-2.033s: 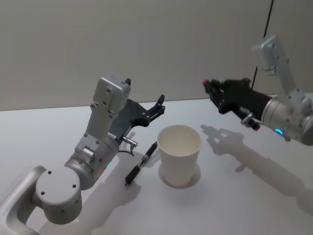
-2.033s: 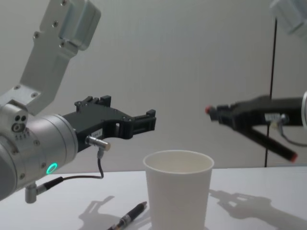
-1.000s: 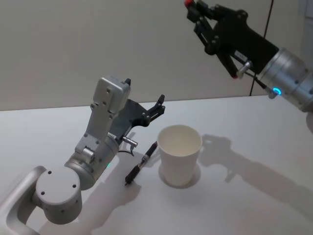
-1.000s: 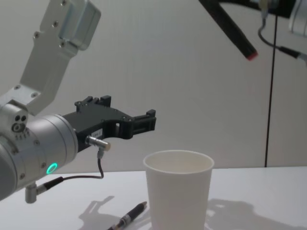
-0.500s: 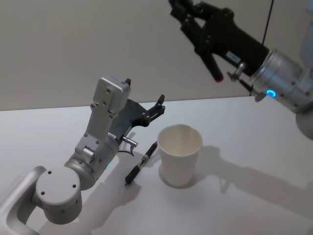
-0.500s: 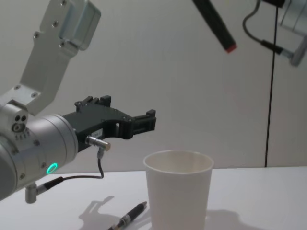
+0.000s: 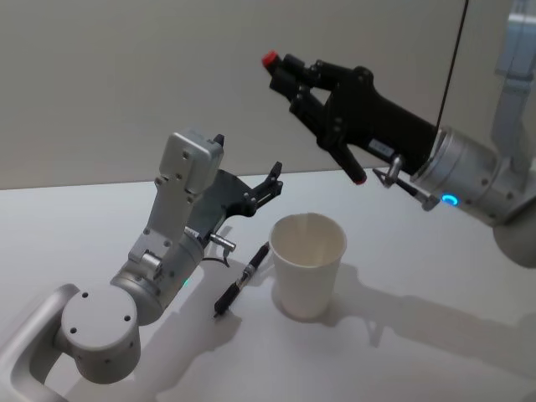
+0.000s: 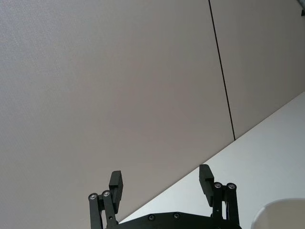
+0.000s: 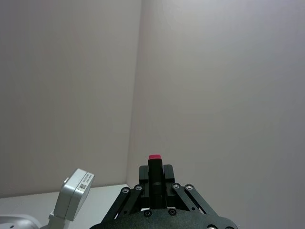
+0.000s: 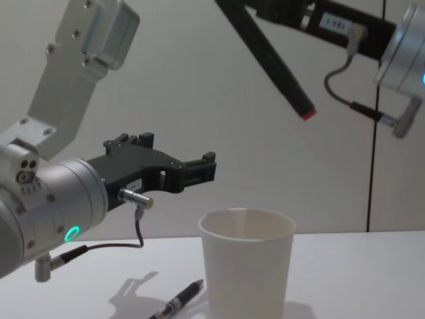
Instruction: Place the pen into the pen holder.
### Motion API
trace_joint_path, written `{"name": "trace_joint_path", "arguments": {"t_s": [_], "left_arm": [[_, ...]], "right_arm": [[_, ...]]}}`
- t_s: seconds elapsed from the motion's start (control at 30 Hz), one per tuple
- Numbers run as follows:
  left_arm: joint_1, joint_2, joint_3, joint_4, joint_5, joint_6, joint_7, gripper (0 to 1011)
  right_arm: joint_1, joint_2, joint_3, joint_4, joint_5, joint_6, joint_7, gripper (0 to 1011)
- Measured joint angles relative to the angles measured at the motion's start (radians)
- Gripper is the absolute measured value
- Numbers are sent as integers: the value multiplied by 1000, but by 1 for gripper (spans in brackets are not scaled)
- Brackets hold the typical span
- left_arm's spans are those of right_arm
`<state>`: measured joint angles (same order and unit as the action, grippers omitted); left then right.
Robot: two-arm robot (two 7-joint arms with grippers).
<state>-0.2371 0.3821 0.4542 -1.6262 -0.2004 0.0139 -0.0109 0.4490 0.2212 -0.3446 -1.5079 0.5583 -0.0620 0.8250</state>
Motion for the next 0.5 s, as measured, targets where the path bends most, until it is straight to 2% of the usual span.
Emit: {"name": "trace_joint_path", "arguments": {"t_s": [0.23, 0.5], "left_arm": [[0, 0, 0, 0, 0, 0, 0, 1001], [0, 0, 0, 0, 0, 0, 0, 1001]], "right_arm": [[-12, 0, -14, 2, -54, -56, -20, 167], [-26, -3, -31, -5, -147, -132, -102, 167]]}}
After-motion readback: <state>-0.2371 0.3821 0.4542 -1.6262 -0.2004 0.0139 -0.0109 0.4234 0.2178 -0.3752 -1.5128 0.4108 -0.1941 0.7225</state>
